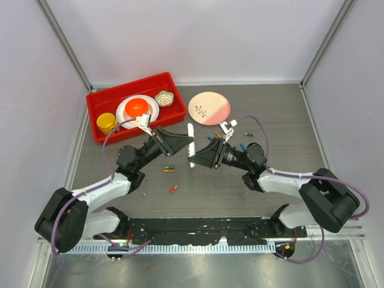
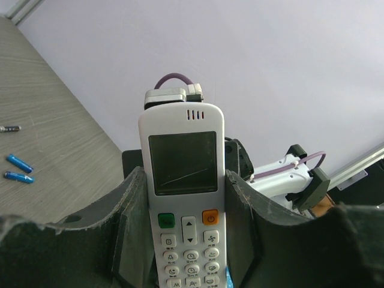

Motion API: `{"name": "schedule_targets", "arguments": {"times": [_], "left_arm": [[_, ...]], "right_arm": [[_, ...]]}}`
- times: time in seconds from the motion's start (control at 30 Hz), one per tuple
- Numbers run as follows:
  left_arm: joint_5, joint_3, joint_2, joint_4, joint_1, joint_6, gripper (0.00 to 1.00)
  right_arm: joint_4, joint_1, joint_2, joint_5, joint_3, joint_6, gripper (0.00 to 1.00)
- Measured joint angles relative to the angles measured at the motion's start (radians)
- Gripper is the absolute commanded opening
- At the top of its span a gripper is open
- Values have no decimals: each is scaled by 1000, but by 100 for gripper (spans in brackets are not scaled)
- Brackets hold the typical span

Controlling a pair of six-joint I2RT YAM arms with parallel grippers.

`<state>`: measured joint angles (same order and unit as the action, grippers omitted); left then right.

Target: Load the batteries into the remote control

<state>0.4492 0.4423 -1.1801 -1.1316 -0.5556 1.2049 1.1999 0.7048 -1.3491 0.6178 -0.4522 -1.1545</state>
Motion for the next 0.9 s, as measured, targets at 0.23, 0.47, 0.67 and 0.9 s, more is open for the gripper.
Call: {"name": "schedule_targets", "arguments": {"times": [0.23, 0.47, 0.67, 0.9], "left_arm": [[13, -1, -4, -12, 0, 11, 28], [35, -1, 14, 32, 0, -19, 78], [22, 9, 106, 167, 9, -85, 89], [-31, 84, 160, 423, 14, -187, 99]], "right_arm": [[49, 0, -8, 25, 0, -24, 40], [-16, 0, 39, 63, 2, 4, 33], [-397, 0, 259, 56, -14, 225, 31], [-1117, 72, 374, -232, -275, 640, 29]]}}
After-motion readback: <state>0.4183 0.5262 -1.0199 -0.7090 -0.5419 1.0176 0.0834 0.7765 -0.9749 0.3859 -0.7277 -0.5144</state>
